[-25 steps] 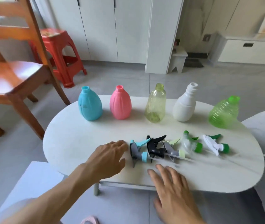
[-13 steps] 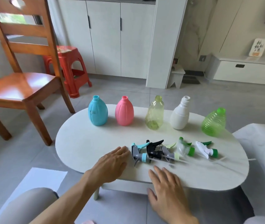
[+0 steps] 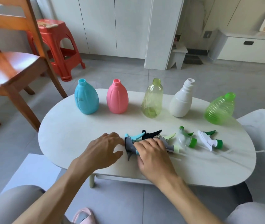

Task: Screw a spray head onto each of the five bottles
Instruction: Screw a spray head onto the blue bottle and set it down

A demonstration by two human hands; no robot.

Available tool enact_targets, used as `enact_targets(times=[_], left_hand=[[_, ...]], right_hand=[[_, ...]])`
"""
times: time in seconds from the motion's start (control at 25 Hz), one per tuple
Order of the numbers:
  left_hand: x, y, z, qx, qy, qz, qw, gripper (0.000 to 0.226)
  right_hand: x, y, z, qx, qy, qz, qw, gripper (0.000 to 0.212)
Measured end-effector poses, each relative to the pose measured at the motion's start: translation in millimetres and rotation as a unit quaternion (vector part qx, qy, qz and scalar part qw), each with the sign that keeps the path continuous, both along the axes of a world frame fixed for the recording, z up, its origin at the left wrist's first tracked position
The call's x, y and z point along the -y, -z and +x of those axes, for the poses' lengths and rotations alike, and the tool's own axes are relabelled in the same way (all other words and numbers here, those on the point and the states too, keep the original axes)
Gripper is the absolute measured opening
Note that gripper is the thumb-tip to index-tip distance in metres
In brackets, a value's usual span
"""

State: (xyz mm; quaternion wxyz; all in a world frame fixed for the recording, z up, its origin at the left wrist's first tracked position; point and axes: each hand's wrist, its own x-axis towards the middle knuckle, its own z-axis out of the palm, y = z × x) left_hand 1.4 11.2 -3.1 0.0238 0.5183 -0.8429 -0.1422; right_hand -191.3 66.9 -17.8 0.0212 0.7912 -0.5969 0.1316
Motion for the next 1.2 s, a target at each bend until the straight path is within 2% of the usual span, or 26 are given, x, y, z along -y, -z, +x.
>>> enact_targets(times=[0.12, 0.2, 0.24, 0.28, 0.36, 0.4, 0.44, 0.52, 0.56, 0.6, 0.72, 0.8, 0.84, 0.88, 0.96, 1.08, 1.2], left_hand=[[3.5, -13.0, -6.9, -0.008, -0.021, 0.003, 1.000, 0.027], [9.3, -28.5, -0.7, -0.099, -0.081, -0.040, 0.991, 0.018], [13.3, -37.3, 8.6, -0.183, -0.140, -0.088, 0.969, 0.014], [20.5, -46.5, 19.4, -0.276, -0.210, -0.139, 0.928, 0.014], [44.4, -60.7, 41.0, -0.425, -0.329, -0.185, 0.823, 0.027], [57.6, -62.7, 49.1, -0.458, -0.366, -0.178, 0.790, 0.039], [71.3, -61.1, 53.7, -0.464, -0.389, -0.159, 0.780, 0.053], [92.0, -46.0, 54.9, -0.422, -0.421, -0.109, 0.796, 0.079], [99.4, -35.4, 52.5, -0.405, -0.424, -0.093, 0.805, 0.090], [106.3, -24.7, 50.5, -0.403, -0.417, -0.083, 0.811, 0.098], [126.0, -5.5, 50.8, -0.468, -0.399, -0.052, 0.787, 0.102], [136.3, -2.0, 51.0, -0.493, -0.393, -0.037, 0.776, 0.097], [140.5, -0.2, 51.8, -0.491, -0.390, -0.035, 0.778, 0.095], [143.8, 1.5, 53.7, -0.479, -0.390, -0.039, 0.785, 0.092], [145.1, 2.2, 59.7, -0.437, -0.399, -0.063, 0.804, 0.088], [133.9, -7.2, 64.6, -0.362, -0.409, -0.108, 0.831, 0.086], [107.5, -32.5, 62.0, -0.314, -0.359, -0.135, 0.868, 0.087]], right_hand=[[8.2, -5.8, 4.0, -0.001, -0.011, 0.014, 1.000, 0.030], [11.2, -8.6, 3.4, 0.037, -0.033, 0.024, 0.998, 0.029], [11.5, -11.0, 3.3, 0.070, -0.041, 0.022, 0.996, 0.029], [10.7, -14.4, 3.2, 0.110, -0.041, 0.021, 0.993, 0.030], [11.2, -23.9, 2.4, 0.208, -0.024, 0.008, 0.978, 0.034], [11.6, -29.4, 1.9, 0.260, -0.010, 0.003, 0.965, 0.035], [12.0, -34.8, 1.4, 0.311, 0.008, 0.002, 0.951, 0.036], [11.5, -43.9, -1.4, 0.399, 0.030, 0.037, 0.916, 0.034], [10.9, -47.0, -3.9, 0.455, 0.030, 0.072, 0.887, 0.030], [10.5, -49.8, -6.4, 0.531, 0.021, 0.105, 0.841, 0.029], [13.0, -55.8, -18.7, 0.749, -0.006, 0.159, 0.643, 0.035], [15.8, -59.1, -29.7, 0.822, 0.003, 0.168, 0.545, 0.029], [16.4, -59.6, -34.1, 0.844, 0.007, 0.170, 0.509, 0.028], [16.2, -59.4, -37.0, 0.856, 0.004, 0.170, 0.488, 0.027], [13.9, -57.4, -40.3, 0.863, -0.010, 0.172, 0.475, 0.026], [10.9, -55.3, -43.9, 0.861, -0.015, 0.159, 0.483, 0.026], [13.5, -59.0, -50.2, 0.866, -0.004, 0.130, 0.484, 0.018]])
